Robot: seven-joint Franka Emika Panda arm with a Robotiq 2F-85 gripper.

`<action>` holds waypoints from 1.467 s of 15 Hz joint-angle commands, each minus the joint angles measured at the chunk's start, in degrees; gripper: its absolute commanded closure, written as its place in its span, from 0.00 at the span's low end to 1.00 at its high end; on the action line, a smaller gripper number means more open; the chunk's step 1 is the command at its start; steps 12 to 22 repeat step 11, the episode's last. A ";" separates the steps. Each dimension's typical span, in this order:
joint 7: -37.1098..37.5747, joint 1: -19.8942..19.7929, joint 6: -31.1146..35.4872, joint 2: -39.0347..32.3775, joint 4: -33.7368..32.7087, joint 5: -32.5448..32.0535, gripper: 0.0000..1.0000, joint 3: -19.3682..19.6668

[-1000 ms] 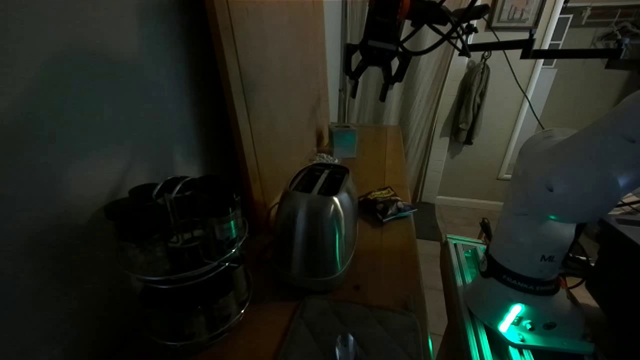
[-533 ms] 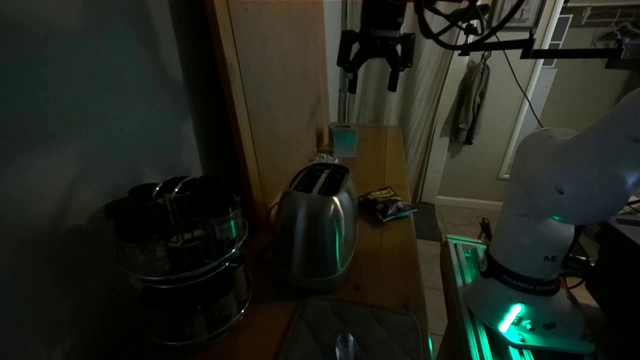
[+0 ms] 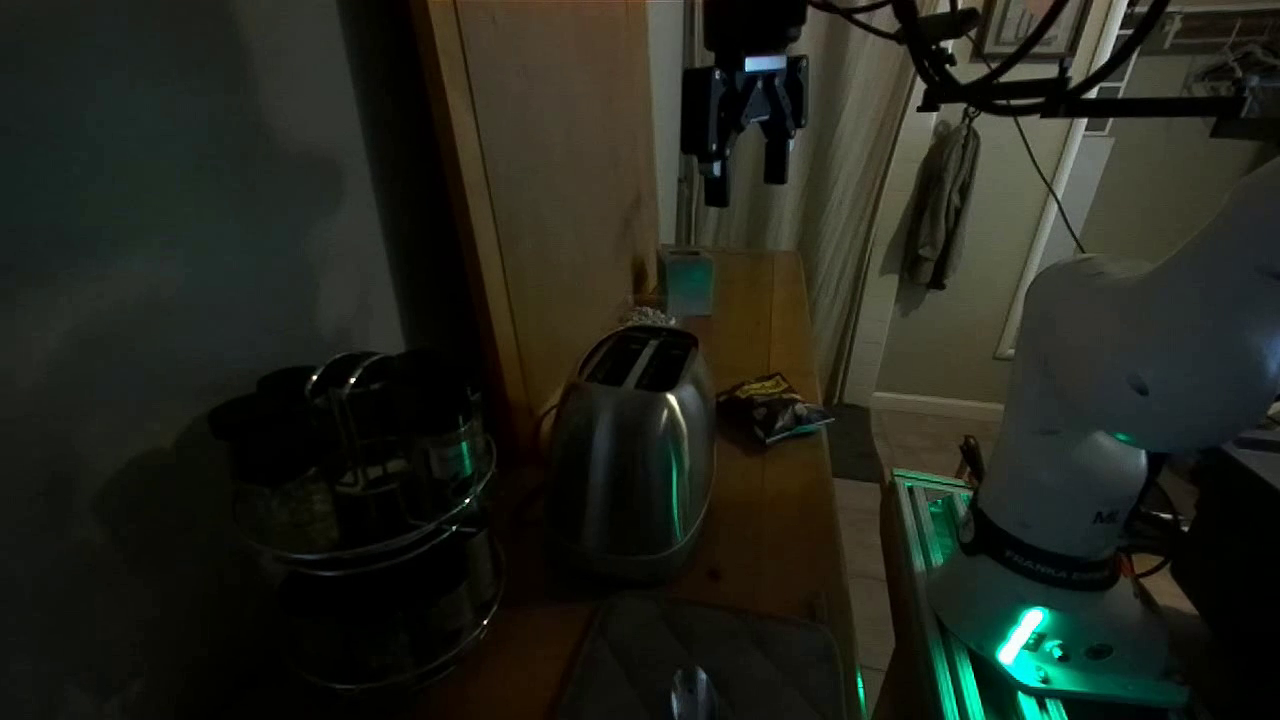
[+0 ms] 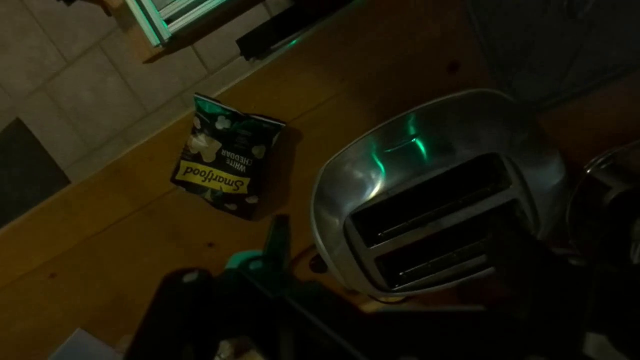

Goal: Remove the black packet from the toaster and put it on the table

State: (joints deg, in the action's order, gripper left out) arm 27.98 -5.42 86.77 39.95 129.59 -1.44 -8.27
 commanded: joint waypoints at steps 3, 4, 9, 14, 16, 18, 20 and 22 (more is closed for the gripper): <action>-5.47 2.07 1.06 -2.67 -0.49 -2.52 0.00 -0.63; -5.63 2.41 1.22 -3.21 -0.50 -2.70 0.00 -0.72; -5.52 2.36 1.21 -3.13 -0.51 -2.67 0.00 -0.54; -5.52 2.36 1.21 -3.12 -0.51 -2.67 0.00 -0.55; -5.52 2.36 1.21 -3.12 -0.51 -2.67 0.00 -0.55; -5.52 2.36 1.21 -3.12 -0.51 -2.67 0.00 -0.55; -5.52 2.36 1.21 -3.12 -0.51 -2.67 0.00 -0.55; -5.52 2.36 1.21 -3.12 -0.51 -2.67 0.00 -0.55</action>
